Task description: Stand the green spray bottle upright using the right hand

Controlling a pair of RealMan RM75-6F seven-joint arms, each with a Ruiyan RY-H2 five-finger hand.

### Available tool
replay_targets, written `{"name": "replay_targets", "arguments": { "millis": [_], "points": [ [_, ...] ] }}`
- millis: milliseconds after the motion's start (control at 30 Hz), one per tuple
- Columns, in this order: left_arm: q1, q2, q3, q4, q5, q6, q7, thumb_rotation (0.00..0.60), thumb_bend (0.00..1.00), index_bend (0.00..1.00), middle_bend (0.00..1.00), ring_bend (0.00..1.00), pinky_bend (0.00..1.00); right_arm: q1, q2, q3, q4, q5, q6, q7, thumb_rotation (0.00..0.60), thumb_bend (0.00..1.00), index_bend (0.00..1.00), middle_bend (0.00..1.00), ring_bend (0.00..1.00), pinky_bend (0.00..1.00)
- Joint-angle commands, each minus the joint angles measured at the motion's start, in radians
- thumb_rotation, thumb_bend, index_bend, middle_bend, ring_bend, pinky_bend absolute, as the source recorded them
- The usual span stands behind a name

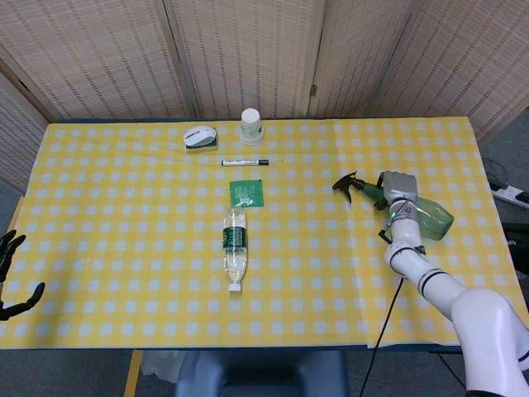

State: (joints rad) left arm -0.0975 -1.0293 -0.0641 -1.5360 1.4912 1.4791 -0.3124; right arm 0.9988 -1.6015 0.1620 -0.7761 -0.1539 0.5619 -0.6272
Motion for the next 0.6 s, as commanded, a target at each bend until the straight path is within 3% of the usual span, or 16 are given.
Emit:
{"name": "replay_targets", "arguments": {
  "millis": [33, 167, 333, 433, 600],
  "points": [
    [0.0, 0.0, 0.0, -0.001, 0.001, 0.0, 0.004, 0.538, 0.4, 0.0, 0.0, 0.0, 0.0, -0.03, 0.048, 0.047, -0.082, -0.089, 0.046, 0.087, 0.6, 0.32, 0.57, 0.48, 0.53, 0.46],
    [0.0, -0.001, 0.0, -0.004, 0.001, 0.001, 0.011, 0.538, 0.4, 0.0, 0.0, 0.0, 0.0, -0.078, 0.077, 0.125, -0.167, -0.265, 0.105, 0.27, 0.6, 0.32, 0.58, 0.49, 0.56, 0.5],
    [-0.002, -0.001, 0.002, -0.004, 0.0, -0.007, 0.008, 0.538, 0.4, 0.0, 0.0, 0.0, 0.0, -0.169, 0.075, 0.209, -0.266, -0.656, 0.243, 0.664, 0.6, 0.32, 0.58, 0.49, 0.57, 0.5],
    [-0.004, 0.0, 0.002, -0.004, -0.002, -0.01, 0.01, 0.537, 0.4, 0.0, 0.0, 0.0, 0.0, -0.208, 0.068, 0.209, -0.284, -0.853, 0.332, 0.872, 0.6, 0.32, 0.58, 0.49, 0.57, 0.5],
    [-0.005, -0.001, 0.001, -0.005, -0.005, -0.012, 0.019, 0.535, 0.4, 0.0, 0.0, 0.0, 0.0, -0.27, 0.009, 0.199, -0.247, -1.026, 0.502, 1.143, 0.6, 0.32, 0.58, 0.49, 0.59, 0.48]
  ]
}}
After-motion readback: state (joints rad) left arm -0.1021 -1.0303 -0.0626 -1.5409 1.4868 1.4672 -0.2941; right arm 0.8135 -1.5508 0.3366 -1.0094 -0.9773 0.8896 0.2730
